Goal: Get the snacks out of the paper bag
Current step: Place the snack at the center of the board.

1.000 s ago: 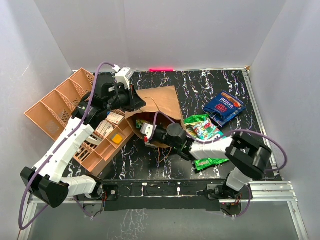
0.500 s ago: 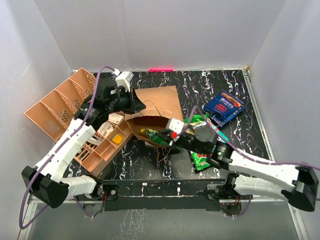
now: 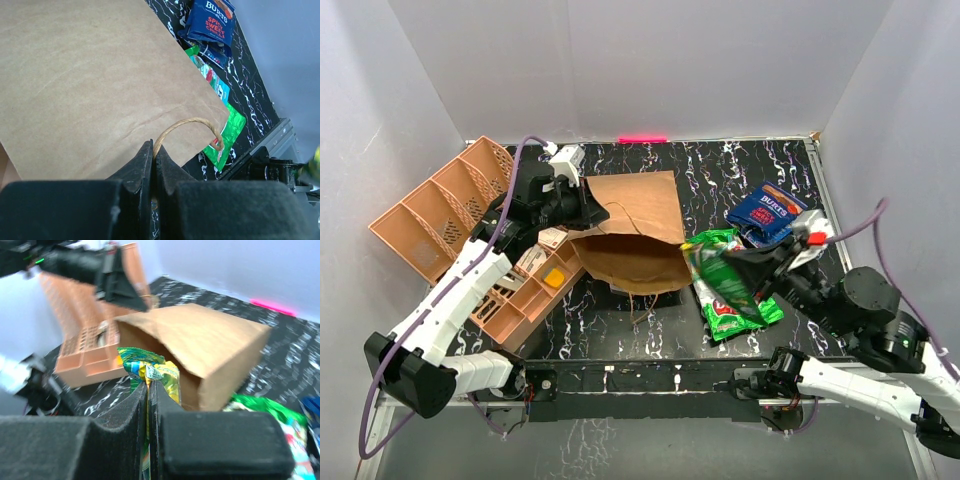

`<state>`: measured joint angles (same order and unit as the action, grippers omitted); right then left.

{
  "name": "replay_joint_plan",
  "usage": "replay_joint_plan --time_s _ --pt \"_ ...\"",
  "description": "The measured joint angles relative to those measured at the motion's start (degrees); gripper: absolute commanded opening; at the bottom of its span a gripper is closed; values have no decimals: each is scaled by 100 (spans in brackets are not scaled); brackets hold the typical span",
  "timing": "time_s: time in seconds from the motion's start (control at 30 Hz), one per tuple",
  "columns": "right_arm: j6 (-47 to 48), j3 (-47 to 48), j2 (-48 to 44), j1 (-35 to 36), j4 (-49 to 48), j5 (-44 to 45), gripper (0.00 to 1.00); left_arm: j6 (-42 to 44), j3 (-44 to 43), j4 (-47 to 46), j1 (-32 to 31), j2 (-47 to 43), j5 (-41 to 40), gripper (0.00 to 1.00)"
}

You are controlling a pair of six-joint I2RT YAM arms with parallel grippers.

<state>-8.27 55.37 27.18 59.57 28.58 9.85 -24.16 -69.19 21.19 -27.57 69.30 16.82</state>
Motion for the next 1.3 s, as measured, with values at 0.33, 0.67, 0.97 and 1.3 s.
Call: replay_joint_plan --time_s 0.33,0.67,0.97,1.3 --pt "-133 229 1180 -9 927 4004 7 57 0 44 0 -103 -122 0" --pt "1932 -955 3624 -1207 -831 4535 7 42 -2 50 0 -173 -114 0" --pt "2732 -1003 4247 -1679 -1744 4411 7 -2 -2 50 0 -173 -92 0" --pt "2730 -1211 4629 -1670 -1808 3720 7 -2 -37 72 0 -173 -87 0"
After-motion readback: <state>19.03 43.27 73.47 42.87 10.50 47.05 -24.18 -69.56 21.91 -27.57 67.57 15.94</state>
